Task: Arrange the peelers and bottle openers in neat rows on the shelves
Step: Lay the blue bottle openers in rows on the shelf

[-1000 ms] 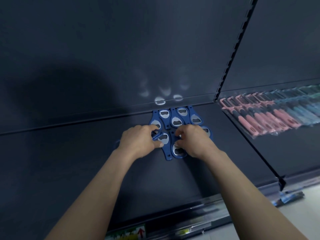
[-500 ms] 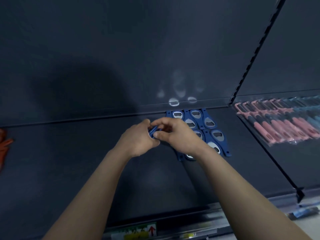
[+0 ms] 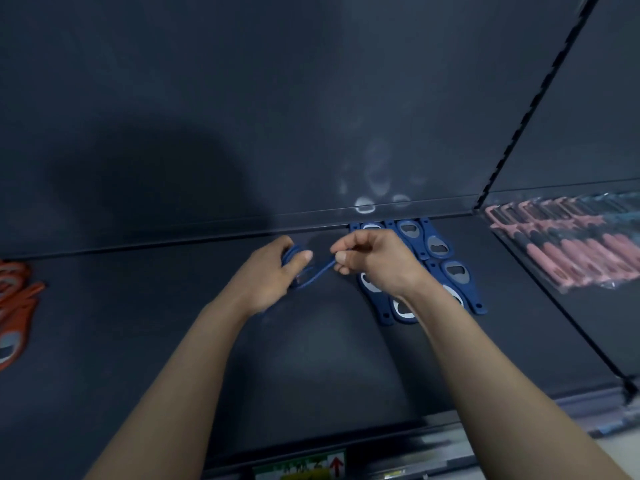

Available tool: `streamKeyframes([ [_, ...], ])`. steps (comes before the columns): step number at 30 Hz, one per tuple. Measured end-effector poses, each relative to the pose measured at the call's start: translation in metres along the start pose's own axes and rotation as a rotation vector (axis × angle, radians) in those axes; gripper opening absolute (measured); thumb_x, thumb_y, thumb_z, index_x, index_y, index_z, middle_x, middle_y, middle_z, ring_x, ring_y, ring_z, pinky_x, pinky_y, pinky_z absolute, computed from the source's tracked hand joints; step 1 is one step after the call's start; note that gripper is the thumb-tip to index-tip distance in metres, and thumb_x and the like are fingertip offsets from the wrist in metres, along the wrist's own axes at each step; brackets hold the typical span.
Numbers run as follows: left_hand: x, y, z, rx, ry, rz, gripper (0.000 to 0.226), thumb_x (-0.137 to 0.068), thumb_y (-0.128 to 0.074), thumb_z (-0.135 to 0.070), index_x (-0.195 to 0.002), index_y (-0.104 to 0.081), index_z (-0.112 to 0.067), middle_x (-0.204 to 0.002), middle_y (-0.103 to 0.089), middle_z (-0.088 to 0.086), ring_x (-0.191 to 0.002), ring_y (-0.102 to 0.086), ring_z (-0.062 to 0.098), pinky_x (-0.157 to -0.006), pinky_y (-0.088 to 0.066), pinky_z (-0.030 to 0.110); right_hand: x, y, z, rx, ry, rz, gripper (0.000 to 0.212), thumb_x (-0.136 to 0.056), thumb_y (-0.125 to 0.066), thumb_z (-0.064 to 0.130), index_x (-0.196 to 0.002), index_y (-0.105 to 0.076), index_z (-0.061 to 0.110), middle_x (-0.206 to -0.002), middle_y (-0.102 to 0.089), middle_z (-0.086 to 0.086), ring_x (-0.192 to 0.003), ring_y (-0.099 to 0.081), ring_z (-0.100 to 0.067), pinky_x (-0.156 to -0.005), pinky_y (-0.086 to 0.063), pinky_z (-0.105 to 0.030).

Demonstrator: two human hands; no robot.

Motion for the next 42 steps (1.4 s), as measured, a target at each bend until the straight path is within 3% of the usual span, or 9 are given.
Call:
streamKeyframes([
  [4,-0.007,0.006,0.010,-0.108,0.055,-0.026,0.023,-0.092,-0.046,-0.042,-0.081,-0.045,-0.022,-0.074,-0.063,0.003,-0.064,-0.059,0.019,-0.068,-0.047,0.038,-0.002,0.014,-0.003,0.080,-0.038,-0.225,0.014,-0.084,-0.065,0.004,-0.077,-0.065,0.016,-0.070,-0.065,-0.001,-0.064,-0.061,-0.012,-0.062,-0.050,-0.030],
  [8,-0.011,0.003,0.010,-0.030,0.062,-0.020,0.027,-0.085,-0.058,-0.046,-0.076,-0.040,-0.027,-0.075,-0.055,-0.003,-0.064,-0.054,0.015,-0.061,-0.042,0.032,-0.003,0.013,-0.009,0.140,-0.020,-0.390,0.010,-0.082,-0.066,0.005,-0.081,-0.066,0.015,-0.075,-0.064,-0.001,-0.065,-0.057,-0.012,-0.050,-0.044,-0.014],
  [11,-0.015,0.002,0.006,0.118,0.048,-0.052,0.025,-0.084,-0.061,-0.036,-0.077,-0.041,-0.023,-0.072,-0.050,-0.005,-0.062,-0.049,0.014,-0.059,-0.039,0.029,-0.004,0.011,-0.014,0.230,0.004,-0.502,0.010,-0.083,-0.064,0.004,-0.086,-0.067,0.013,-0.080,-0.064,-0.001,-0.071,-0.058,-0.011,-0.061,-0.045,-0.016],
  [14,-0.016,0.002,0.003,0.143,0.046,-0.095,0.023,-0.086,-0.059,-0.032,-0.078,-0.040,-0.023,-0.071,-0.049,-0.004,-0.063,-0.049,0.016,-0.059,-0.039,0.030,-0.004,0.001,-0.018,0.355,0.053,-0.567,0.010,-0.083,-0.065,0.006,-0.092,-0.068,0.010,-0.083,-0.062,0.001,-0.073,-0.057,-0.010,-0.060,-0.037,-0.003],
  [19,-0.013,0.003,0.004,-0.204,0.032,-0.104,0.024,-0.087,-0.053,-0.036,-0.097,-0.035,-0.022,-0.077,-0.049,-0.006,-0.074,-0.052,0.023,-0.063,-0.037,0.033,-0.002,-0.015,-0.022,0.521,0.130,-0.568,0.011,-0.083,-0.065,0.007,-0.095,-0.066,0.007,-0.096,-0.062,-0.005,-0.079,-0.057,-0.015,-0.071,-0.040,-0.014],
  [24,-0.003,-0.003,0.003,-0.526,-0.136,0.069,0.028,-0.085,-0.054,-0.030,-0.101,-0.032,-0.020,-0.087,-0.052,-0.004,-0.075,-0.050,0.023,-0.061,-0.035,0.032,-0.002,-0.017,-0.022,0.587,0.139,-0.583,0.011,-0.084,-0.065,0.007,-0.095,-0.066,0.006,-0.094,-0.057,-0.002,-0.075,-0.051,-0.012,-0.068,-0.034,-0.011],
  [29,0.004,0.000,0.003,-0.578,-0.200,0.209,0.027,-0.084,-0.055,-0.024,-0.098,-0.032,-0.022,-0.094,-0.052,-0.004,-0.074,-0.046,0.021,-0.058,-0.031,0.032,-0.003,-0.022,-0.020,0.591,0.150,-0.584,0.010,-0.085,-0.064,0.005,-0.094,-0.066,0.005,-0.094,-0.054,-0.001,-0.072,-0.049,-0.010,-0.063,-0.037,-0.007],
  [38,0.011,0.004,0.012,-0.627,-0.276,0.168,0.025,-0.087,-0.055,-0.022,-0.095,-0.031,-0.024,-0.101,-0.052,-0.001,-0.079,-0.047,0.021,-0.062,-0.032,0.032,0.002,-0.038,-0.026,0.631,0.114,-0.566,0.018,-0.086,-0.058,0.004,-0.101,-0.067,0.002,-0.108,-0.059,-0.009,-0.084,-0.059,-0.022,-0.078,-0.049,-0.029],
  [42,0.013,0.006,0.014,-0.582,-0.284,0.172,0.023,-0.086,-0.055,-0.022,-0.096,-0.035,-0.024,-0.099,-0.053,-0.003,-0.078,-0.049,0.020,-0.062,-0.034,0.031,0.006,-0.041,-0.029,0.667,0.108,-0.569,0.017,-0.087,-0.060,0.008,-0.101,-0.068,0.005,-0.105,-0.059,-0.009,-0.085,-0.059,-0.025,-0.076,-0.049,-0.031],
])
Point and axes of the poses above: each hand's wrist, its own x-axis away from the middle knuckle, its own y-axis out of the back of the hand, z = x × y, the point moved 2 cm from there along -x, towards the middle knuckle
